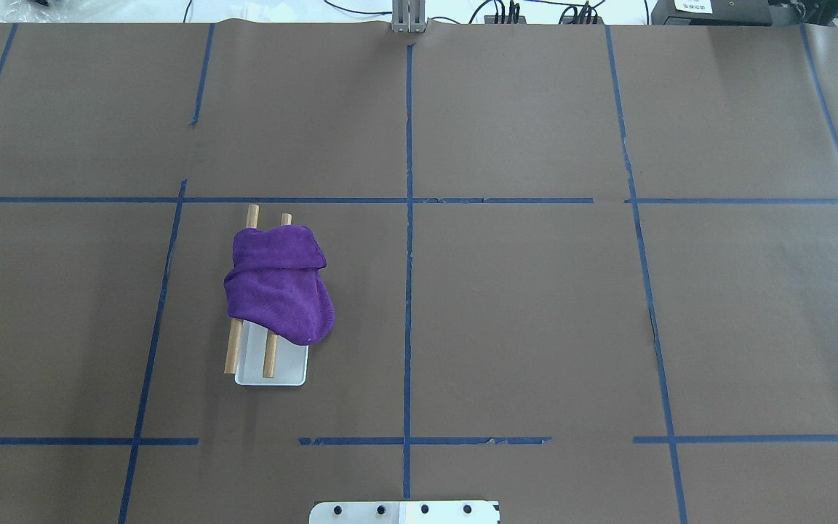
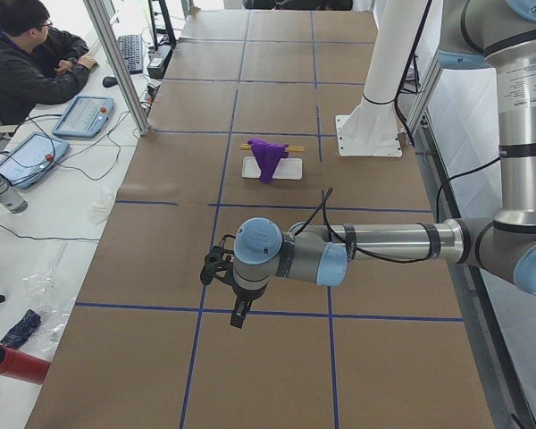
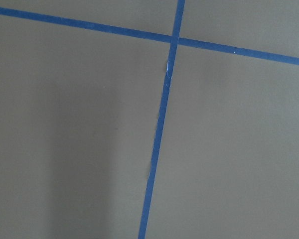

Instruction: Hang towel on rack

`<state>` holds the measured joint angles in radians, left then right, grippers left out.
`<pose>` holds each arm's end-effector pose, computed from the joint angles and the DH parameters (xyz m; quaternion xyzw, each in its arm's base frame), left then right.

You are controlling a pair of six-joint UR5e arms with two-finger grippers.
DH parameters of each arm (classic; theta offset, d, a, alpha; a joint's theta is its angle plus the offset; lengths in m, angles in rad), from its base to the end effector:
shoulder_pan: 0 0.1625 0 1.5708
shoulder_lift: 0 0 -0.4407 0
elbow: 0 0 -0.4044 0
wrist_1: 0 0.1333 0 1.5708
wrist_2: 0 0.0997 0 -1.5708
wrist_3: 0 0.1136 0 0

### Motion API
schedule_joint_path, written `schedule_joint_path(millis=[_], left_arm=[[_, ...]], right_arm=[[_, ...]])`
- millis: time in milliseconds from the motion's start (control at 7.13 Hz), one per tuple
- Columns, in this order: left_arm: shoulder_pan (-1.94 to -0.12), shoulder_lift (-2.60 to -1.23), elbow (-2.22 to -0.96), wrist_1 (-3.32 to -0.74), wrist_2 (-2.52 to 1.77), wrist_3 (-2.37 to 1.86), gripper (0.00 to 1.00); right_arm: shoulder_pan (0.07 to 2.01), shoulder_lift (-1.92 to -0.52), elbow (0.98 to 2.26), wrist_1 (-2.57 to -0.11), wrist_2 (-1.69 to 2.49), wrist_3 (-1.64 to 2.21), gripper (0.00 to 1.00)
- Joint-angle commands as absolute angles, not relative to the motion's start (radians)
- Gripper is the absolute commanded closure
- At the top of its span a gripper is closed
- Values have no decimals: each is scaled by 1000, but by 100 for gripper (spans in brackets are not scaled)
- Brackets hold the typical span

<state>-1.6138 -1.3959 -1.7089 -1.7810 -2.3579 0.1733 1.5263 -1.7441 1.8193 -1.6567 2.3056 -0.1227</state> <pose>-0.0717 -0.4368 0.6731 0.1207 0.3712 0.0930 0.9160 0.0381 -0.4282 0.6516 0.0090 -0.3591 -0.0760 0.9302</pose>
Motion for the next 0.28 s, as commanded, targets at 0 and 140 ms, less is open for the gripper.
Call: schedule_joint_path(millis=[0,140], left_arm=[[-1614,-1396,-1709,-1781,-2358,173,0],[-1614,-1396,-1707,-1781,-2358,173,0]], right_arm=[[1526,-1744,1819,-1657,2306,-123,0],[1526,-1744,1819,-1657,2306,-123,0]])
